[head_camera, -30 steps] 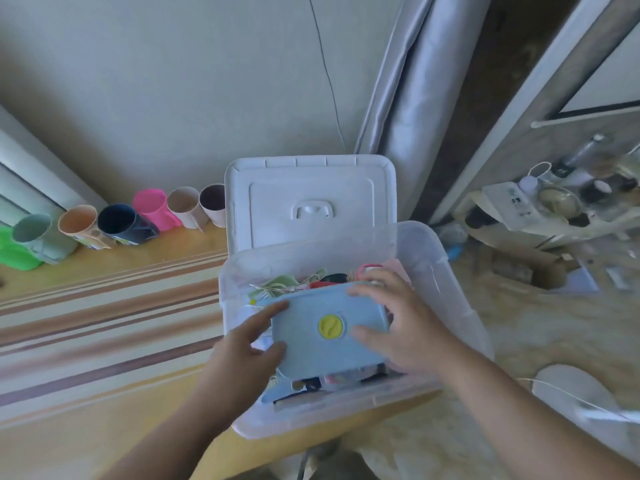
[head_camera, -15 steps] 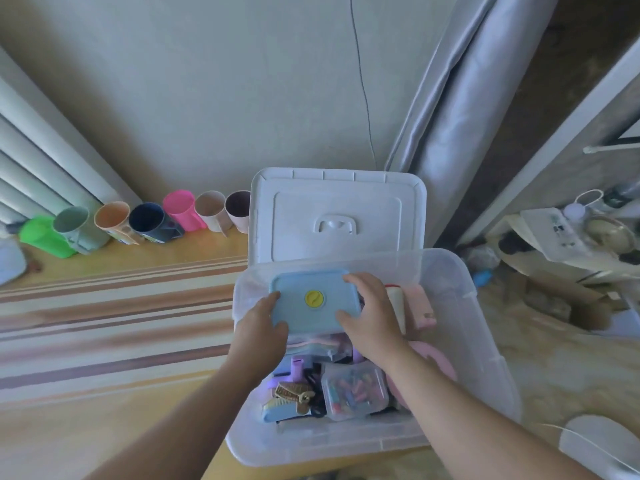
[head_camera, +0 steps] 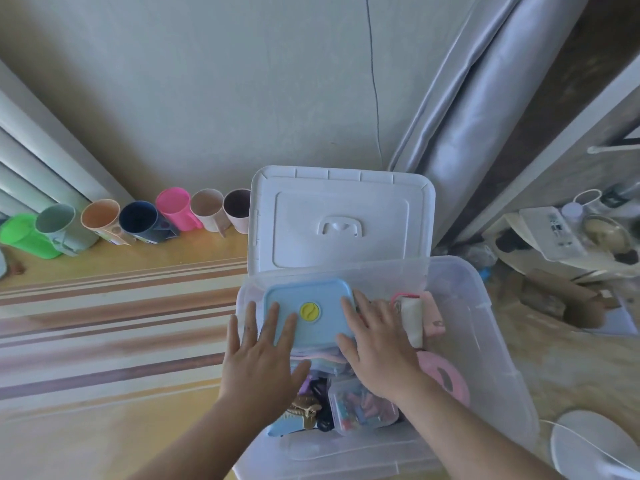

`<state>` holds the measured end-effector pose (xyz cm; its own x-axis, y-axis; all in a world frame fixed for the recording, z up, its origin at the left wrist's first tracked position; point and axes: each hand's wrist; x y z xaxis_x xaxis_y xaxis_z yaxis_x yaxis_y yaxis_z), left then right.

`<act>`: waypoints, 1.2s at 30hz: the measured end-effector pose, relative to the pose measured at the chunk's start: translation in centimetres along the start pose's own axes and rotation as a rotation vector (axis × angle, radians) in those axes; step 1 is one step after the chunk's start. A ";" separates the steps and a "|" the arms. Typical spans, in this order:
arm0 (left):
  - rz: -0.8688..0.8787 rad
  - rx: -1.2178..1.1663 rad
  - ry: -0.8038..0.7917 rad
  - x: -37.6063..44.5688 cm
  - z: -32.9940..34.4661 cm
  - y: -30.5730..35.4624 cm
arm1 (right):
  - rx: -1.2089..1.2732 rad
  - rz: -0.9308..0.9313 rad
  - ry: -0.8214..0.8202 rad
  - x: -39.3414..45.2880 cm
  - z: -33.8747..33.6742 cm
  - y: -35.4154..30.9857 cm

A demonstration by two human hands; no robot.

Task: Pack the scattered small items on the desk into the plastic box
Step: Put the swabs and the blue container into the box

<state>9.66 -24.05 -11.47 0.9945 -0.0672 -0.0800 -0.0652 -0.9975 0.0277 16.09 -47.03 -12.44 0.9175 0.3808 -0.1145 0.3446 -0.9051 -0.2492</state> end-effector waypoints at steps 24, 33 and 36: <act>-0.889 -1.318 -0.320 24.2 0.0 -10.1 | 0.212 0.635 -0.203 20.3 -8.2 18.6; -0.967 -1.434 -0.156 20.9 -3.6 -8.7 | 0.762 0.786 0.110 18.7 -9.9 17.3; -0.928 -1.495 -0.010 18.2 -7.2 -8.2 | 0.891 0.717 0.306 14.9 -13.5 15.5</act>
<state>28.86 -16.90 -5.99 0.6554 0.4542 -0.6034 0.6008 0.1706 0.7810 37.76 -57.92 -5.04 0.8961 -0.3307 -0.2959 -0.4165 -0.3963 -0.8182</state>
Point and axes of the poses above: each hand's wrist, its own x-axis towards the middle knuckle, its own z-axis out of the palm, y = z × x, and after that the axes turned 7 degrees about y, right-handed
